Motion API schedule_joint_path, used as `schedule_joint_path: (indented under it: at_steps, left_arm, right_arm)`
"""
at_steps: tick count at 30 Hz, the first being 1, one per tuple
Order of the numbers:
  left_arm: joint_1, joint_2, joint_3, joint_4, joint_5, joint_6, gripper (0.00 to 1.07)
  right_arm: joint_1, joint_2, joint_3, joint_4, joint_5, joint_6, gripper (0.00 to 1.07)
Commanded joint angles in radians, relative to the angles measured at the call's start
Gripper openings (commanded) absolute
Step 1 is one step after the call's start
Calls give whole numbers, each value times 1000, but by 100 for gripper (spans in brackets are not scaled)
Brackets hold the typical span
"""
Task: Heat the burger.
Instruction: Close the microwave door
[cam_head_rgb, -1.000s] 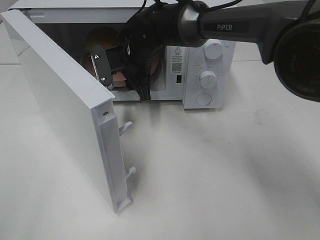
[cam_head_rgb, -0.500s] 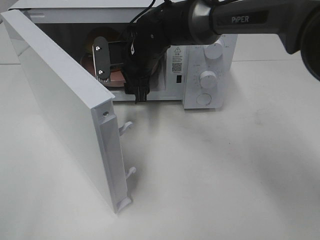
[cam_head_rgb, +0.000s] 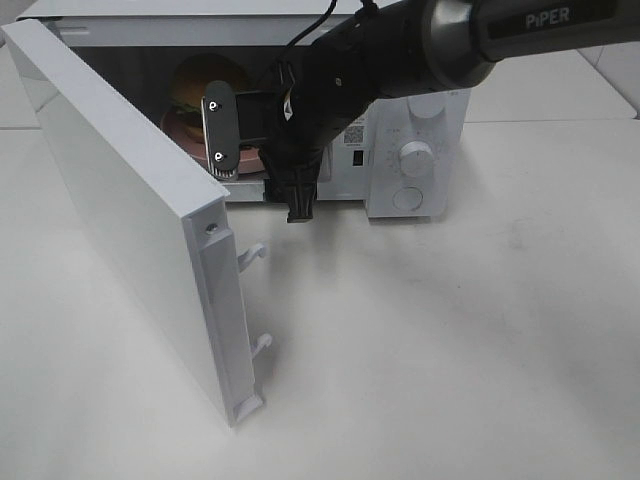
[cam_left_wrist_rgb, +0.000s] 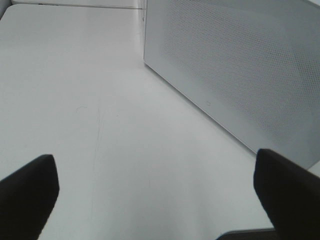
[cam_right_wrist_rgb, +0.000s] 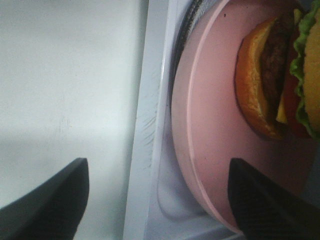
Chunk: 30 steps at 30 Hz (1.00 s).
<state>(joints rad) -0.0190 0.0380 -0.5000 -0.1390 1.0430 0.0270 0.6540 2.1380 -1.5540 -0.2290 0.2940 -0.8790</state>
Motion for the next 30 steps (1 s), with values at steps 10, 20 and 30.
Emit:
schedule_joint_path:
  at_steps: [10,20,30]
  left_arm:
    - [2,-3,2,-9,-8,-1,98]
    - [2,-3,2,-9,-8,-1,98]
    - [2,-3,2,-9,-8,-1,98]
  right_arm:
    - [-22,-164,208,-7,-98,85,75]
    - [-64,-316,421,-7,-129,128,75]
    - [-81,-482,607,-3,-153,245,75]
